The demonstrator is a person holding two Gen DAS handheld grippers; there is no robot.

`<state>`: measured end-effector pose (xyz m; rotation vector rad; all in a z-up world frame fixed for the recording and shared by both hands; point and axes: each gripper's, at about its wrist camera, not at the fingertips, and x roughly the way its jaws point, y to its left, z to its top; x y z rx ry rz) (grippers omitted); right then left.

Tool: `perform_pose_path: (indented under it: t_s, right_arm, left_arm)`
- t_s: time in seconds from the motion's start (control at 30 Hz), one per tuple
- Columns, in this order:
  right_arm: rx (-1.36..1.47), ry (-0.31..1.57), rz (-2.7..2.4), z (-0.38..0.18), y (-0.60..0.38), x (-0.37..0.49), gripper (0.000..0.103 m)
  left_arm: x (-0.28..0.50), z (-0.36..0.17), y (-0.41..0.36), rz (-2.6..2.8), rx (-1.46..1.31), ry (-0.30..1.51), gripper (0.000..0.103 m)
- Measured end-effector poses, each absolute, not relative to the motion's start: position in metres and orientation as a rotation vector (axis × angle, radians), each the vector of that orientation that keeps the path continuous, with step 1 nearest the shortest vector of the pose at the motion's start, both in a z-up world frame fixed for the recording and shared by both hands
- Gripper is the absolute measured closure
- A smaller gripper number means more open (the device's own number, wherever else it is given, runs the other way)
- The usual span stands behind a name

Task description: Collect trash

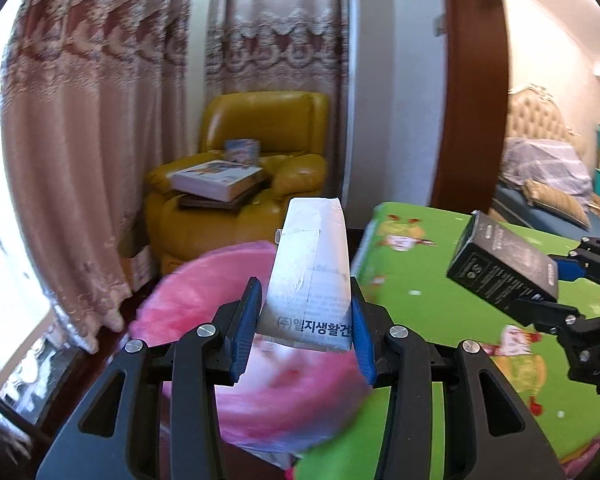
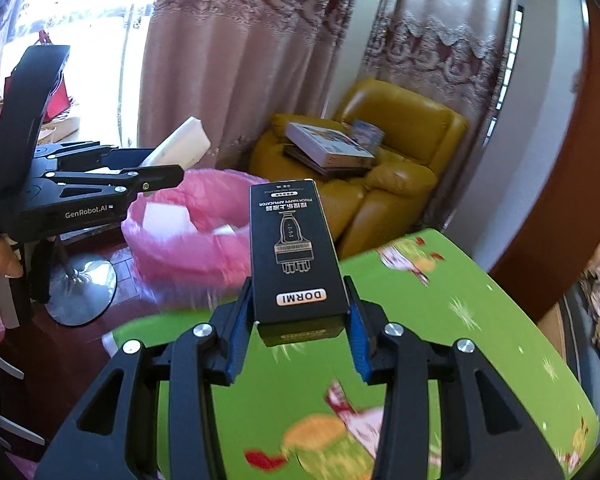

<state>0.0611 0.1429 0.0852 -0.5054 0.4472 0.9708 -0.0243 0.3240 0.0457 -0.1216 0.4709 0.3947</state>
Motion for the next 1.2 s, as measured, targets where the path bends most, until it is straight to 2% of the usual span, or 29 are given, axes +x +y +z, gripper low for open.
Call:
perform_pose_path:
  t_s: [0.5, 0.57, 0.63, 0.67, 0.7, 0.83, 1.07, 1.2]
  right_arm:
    - [-0.475, 0.492, 1.113, 0.095, 0.270, 0.106, 0.061]
    - [-0.457, 0.479, 1.142, 0.097, 0.280, 0.111, 0.057]
    - [-0.439, 0.469, 1.187, 0.100, 0.291, 0.118, 0.033]
    - [-0.435, 0.454, 1.184, 0.101, 0.294, 0.119, 0.032]
    - [-0.423, 0.448, 1.187, 0.104, 0.295, 0.121, 0.032]
    - [-0.363, 0.433, 1.198, 0.117, 0.277, 0.124, 0.032]
    - [-0.307, 0.408, 1.159, 0.135, 0.220, 0.104, 0.031]
    - [-0.350, 0.355, 1.108, 0.140, 0.188, 0.072, 0.020]
  left_arm:
    - [0.011, 0.035, 0.411, 0.462, -0.226, 0.533, 0.062]
    - [0.016, 0.033, 0.415, 0.458, -0.222, 0.531, 0.061]
    - [0.019, 0.032, 0.416, 0.477, -0.207, 0.524, 0.053]
    - [0.018, 0.032, 0.417, 0.493, -0.201, 0.516, 0.036]
    - [0.015, 0.032, 0.418, 0.505, -0.202, 0.504, 0.029]
    - [-0.004, 0.038, 0.415, 0.529, -0.170, 0.467, 0.012]
    - [-0.049, 0.062, 0.387, 0.590, -0.092, 0.396, 0.009]
    - [-0.072, 0.076, 0.361, 0.653, -0.069, 0.367, 0.008]
